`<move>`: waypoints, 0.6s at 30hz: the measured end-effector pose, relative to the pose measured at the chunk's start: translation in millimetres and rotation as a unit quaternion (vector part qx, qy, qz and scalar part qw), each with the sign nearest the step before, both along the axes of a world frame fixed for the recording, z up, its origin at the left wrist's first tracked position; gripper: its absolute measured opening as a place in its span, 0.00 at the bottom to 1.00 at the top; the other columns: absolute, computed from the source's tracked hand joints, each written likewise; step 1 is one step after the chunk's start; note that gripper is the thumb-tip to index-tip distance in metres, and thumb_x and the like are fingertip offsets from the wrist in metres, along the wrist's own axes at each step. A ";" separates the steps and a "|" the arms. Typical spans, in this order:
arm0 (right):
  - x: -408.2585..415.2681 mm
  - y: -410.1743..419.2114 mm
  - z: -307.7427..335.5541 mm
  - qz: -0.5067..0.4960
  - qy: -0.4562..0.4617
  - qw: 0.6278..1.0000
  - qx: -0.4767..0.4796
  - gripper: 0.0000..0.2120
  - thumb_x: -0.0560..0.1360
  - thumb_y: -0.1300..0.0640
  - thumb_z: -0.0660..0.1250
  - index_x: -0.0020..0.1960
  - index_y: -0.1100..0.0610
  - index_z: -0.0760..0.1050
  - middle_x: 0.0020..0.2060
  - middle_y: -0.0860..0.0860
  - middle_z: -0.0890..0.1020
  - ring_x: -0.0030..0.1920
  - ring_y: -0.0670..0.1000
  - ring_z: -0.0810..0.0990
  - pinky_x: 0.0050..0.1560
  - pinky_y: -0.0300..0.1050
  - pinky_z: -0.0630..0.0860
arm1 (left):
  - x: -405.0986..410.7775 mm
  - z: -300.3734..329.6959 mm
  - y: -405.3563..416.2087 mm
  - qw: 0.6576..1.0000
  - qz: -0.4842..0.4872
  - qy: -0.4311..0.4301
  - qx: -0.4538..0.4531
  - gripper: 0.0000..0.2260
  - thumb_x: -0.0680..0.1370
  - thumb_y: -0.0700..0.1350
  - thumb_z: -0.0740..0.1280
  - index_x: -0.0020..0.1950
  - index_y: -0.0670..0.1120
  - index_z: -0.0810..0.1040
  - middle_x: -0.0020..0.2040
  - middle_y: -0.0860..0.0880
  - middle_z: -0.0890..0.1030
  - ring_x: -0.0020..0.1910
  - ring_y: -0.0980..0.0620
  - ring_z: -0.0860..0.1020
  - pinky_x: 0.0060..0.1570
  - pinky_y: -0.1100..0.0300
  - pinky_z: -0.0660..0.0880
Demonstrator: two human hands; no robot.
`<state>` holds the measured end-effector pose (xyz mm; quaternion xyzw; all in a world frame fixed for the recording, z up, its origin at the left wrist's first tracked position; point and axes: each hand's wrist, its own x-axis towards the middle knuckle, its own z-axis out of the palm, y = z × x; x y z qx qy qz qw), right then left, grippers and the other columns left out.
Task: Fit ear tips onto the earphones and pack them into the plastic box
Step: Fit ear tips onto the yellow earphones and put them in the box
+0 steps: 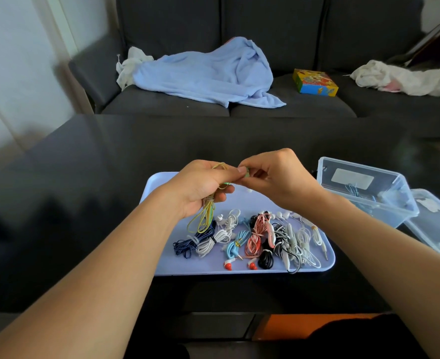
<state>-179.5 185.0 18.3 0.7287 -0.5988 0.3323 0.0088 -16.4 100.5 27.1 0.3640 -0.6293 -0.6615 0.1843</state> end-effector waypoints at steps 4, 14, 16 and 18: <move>-1.6 8.8 3.0 -0.060 -0.055 0.997 0.016 0.09 0.74 0.54 0.76 0.52 0.56 0.85 0.35 0.48 0.83 0.36 0.48 0.80 0.38 0.39 0.77 | 1.8 8.5 1.1 1.000 -0.018 -0.008 0.018 0.26 0.78 0.63 0.65 0.55 0.40 0.83 0.48 0.45 0.86 0.32 0.56 0.78 0.29 0.64 0.73; -28.3 40.7 1.8 -0.110 -0.563 0.802 0.169 0.10 0.78 0.66 0.68 0.59 0.63 0.82 0.44 0.59 0.83 0.41 0.51 0.82 0.44 0.39 0.81 | -19.4 9.7 24.6 0.986 -0.153 -0.009 0.061 0.16 0.79 0.29 0.63 0.65 0.40 0.74 0.48 0.43 0.83 0.42 0.52 0.82 0.44 0.58 0.82; -33.2 46.4 7.3 -0.094 -0.627 0.753 0.175 0.12 0.78 0.66 0.69 0.61 0.61 0.81 0.50 0.59 0.85 0.44 0.52 0.84 0.45 0.41 0.82 | -33.3 9.7 28.6 0.992 -0.095 0.045 0.069 0.14 0.80 0.30 0.63 0.66 0.37 0.74 0.45 0.42 0.82 0.39 0.51 0.82 0.45 0.58 0.83; -35.5 51.9 12.7 -0.083 -0.613 0.758 0.208 0.15 0.77 0.63 0.70 0.63 0.57 0.80 0.57 0.59 0.84 0.51 0.55 0.86 0.50 0.45 0.83 | -46.3 8.7 28.4 0.993 -0.023 0.090 0.071 0.13 0.81 0.31 0.61 0.66 0.35 0.74 0.41 0.44 0.83 0.37 0.51 0.82 0.44 0.59 0.83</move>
